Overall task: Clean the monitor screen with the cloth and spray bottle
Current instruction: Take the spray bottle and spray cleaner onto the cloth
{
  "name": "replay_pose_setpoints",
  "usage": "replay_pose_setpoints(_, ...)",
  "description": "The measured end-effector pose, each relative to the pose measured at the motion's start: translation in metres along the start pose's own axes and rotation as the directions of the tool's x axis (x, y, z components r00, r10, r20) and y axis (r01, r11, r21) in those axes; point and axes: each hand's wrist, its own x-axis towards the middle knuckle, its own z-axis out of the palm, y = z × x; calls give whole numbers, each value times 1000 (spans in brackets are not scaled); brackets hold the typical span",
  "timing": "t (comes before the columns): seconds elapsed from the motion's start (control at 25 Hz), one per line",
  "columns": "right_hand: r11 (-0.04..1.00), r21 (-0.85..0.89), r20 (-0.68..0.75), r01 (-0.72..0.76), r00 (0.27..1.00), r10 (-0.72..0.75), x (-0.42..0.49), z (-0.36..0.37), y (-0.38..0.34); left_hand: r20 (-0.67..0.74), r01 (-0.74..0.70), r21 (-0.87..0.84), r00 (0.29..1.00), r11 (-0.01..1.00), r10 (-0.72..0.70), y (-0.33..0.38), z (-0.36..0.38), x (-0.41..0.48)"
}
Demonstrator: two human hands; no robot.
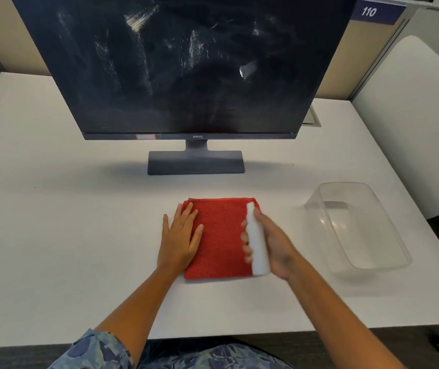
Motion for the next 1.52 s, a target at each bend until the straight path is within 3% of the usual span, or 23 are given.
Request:
replay_pose_setpoints(0.16,989,-72,76,-126,988,132,10,15,29,-12,5,13,1000,1000,-5,-2,1,0)
replay_pose_setpoints(0.4,981,20,116,-193,975,190,15,19,35,-20,16,13,1000,1000,-16,-4,4,0)
replay_pose_setpoints(0.72,986,24,-20,-164,986,164,15,19,36,-22,17,7,1000,1000,-17,-3,3,1)
replay_pose_setpoints(0.96,972,158,97,-175,982,161,20,12,40,-16,27,9,1000,1000,-27,-2,3,1)
replay_pose_setpoints(1.28,996,45,49,-82,996,80,17,17,40,-16,18,4,1000,1000,-18,-2,1,1)
replay_pose_setpoints(1.52,977,166,83,-136,989,124,22,13,39,-18,18,1,1000,1000,-18,-3,0,0)
